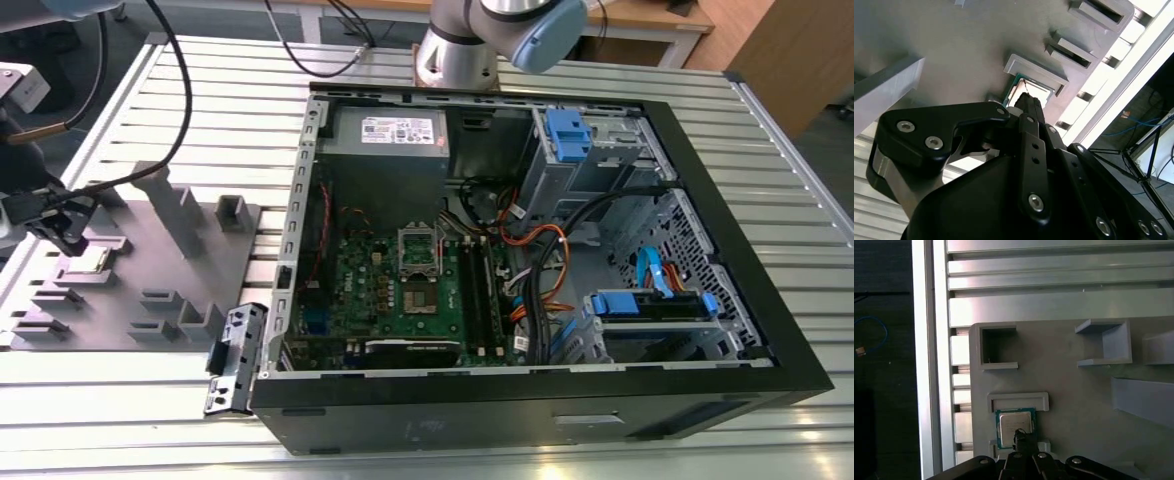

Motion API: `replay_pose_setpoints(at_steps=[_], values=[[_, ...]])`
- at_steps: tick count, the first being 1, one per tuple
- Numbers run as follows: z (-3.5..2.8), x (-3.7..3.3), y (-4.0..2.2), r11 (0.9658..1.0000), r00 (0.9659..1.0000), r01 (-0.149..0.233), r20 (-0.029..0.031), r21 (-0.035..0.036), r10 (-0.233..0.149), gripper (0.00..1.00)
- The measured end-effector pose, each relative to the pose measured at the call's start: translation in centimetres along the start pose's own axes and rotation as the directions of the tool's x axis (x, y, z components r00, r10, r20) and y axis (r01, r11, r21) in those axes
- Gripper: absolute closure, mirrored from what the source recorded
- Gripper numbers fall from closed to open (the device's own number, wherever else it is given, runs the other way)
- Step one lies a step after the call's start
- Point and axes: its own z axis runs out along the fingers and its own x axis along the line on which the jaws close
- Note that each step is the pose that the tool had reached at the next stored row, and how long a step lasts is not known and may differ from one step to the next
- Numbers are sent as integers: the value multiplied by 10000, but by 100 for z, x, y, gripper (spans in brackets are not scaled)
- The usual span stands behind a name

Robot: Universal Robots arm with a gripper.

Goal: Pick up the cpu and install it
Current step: 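Pick up the cpu and move it towards the insertion slot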

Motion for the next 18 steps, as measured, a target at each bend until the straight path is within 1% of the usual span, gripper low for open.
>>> replay_pose_setpoints(at_steps=[5,8,9,11,12,14,15,16,17,18], values=[[1,0,0,10000,10000,0,1,0,0,89],[1,0,0,10000,10000,0,1,0,0,71],[1,0,0,10000,10000,0,1,0,0,71],[1,0,0,10000,10000,0,1,0,0,59],[1,0,0,10000,10000,0,1,1,0,59],[1,0,0,10000,10000,0,1,1,0,47],[1,0,0,10000,10000,0,1,1,0,47],[1,0,0,10000,10000,0,1,1,0,42],[1,0,0,10000,10000,0,1,1,0,42],[1,0,0,10000,10000,0,1,1,0,35]])
